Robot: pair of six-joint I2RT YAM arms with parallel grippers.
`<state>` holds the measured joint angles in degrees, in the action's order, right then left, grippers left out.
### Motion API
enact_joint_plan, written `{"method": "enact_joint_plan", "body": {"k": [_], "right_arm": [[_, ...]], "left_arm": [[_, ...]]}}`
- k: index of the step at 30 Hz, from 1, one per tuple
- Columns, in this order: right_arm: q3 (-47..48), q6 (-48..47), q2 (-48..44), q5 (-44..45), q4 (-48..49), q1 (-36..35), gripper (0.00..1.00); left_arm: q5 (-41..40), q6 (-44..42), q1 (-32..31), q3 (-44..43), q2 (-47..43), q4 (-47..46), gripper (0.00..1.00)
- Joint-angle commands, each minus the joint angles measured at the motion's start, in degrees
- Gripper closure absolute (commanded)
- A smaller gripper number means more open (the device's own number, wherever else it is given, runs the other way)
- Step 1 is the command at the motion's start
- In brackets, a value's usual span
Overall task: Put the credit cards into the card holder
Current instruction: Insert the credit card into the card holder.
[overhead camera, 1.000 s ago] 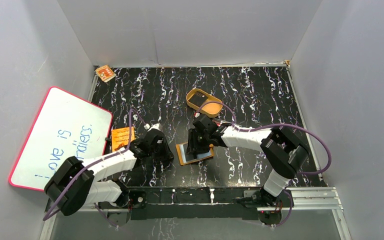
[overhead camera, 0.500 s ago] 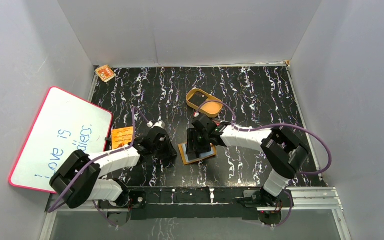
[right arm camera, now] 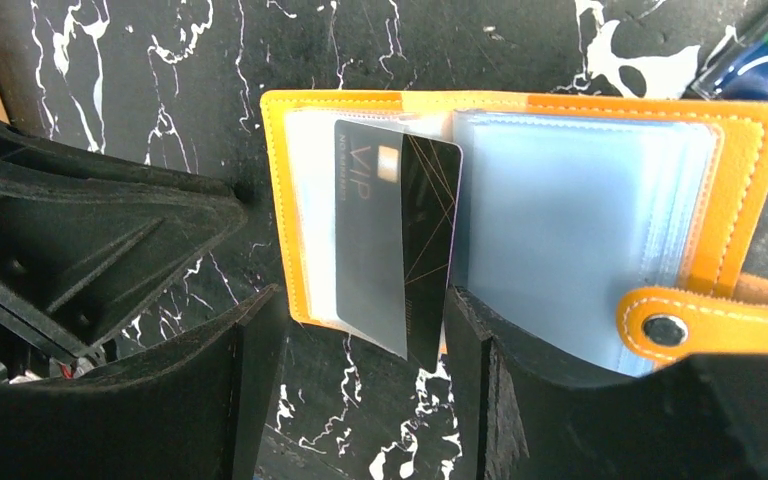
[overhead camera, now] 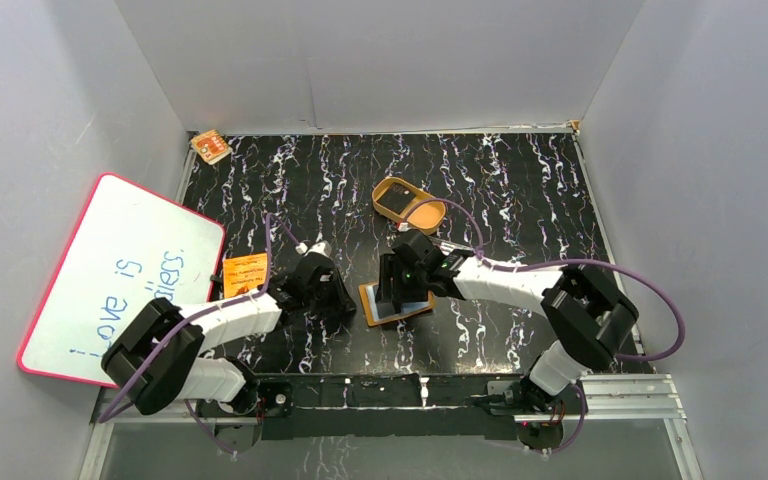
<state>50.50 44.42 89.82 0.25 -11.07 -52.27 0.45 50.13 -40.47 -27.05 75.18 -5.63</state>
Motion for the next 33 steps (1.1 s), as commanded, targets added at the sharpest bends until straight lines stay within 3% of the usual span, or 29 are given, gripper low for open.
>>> {"method": "enact_joint_plan", "body": {"k": [1, 33], "right_arm": [[1.3, -0.2, 1.6, -1.3, 2.4, -0.2, 0.33], [3.8, -6.9, 4.2, -5.4, 7.7, -4.8, 0.4]], "left_arm": [[1.5, -0.2, -0.1, 1.6, 1.3, 1.9, 0.83], [2.0, -0.8, -0.1, -0.2, 4.6, 1.5, 0.84]]}}
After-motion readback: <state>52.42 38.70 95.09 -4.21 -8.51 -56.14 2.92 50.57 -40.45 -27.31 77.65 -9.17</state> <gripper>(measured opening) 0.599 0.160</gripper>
